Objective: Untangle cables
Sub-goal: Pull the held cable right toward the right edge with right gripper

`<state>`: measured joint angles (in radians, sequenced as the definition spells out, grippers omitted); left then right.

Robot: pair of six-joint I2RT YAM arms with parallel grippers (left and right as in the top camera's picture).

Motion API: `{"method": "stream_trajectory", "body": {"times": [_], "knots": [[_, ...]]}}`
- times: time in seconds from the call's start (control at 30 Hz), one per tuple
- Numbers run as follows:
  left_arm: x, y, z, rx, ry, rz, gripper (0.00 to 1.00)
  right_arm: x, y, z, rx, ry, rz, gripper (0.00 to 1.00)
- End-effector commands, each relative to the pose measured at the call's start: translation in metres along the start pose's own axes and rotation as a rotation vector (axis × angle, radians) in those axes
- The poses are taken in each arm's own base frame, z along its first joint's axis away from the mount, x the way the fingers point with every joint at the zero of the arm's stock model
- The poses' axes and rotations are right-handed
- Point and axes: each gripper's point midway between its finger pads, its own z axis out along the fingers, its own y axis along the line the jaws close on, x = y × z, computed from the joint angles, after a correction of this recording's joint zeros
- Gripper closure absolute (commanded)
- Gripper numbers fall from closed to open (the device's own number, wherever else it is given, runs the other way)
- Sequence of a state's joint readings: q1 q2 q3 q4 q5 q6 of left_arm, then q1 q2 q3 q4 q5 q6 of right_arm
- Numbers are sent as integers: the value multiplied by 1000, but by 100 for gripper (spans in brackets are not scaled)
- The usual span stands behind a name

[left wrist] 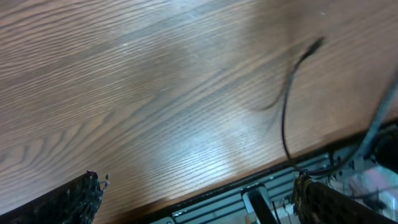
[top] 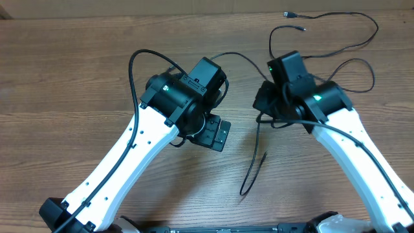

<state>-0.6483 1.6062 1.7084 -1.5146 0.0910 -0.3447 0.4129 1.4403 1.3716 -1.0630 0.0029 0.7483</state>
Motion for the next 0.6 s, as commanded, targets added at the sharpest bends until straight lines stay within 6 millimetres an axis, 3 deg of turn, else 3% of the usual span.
{"method": "stream_trajectory", "body": {"times": [0.0,0.13,0.27,0.43,0.57], "knots": [[-9,13,-7,-82,-63,-96,0,-17,8,-37,-54,-118,-26,96],[-11,17,-8,-106,-75,-118,0,-24,16,-76,-129,-200,-84,96],[-10,17,-8,-107,-74,-117,0,-38,18,-127,-182,-346,-115,96],[-9,19,-8,-117,-69,-118,1,-58,-5,-190,-156,-577,-58,96],[-8,23,-8,-137,-67,-118,0,-60,-32,-217,-100,-677,-11,96]]}}
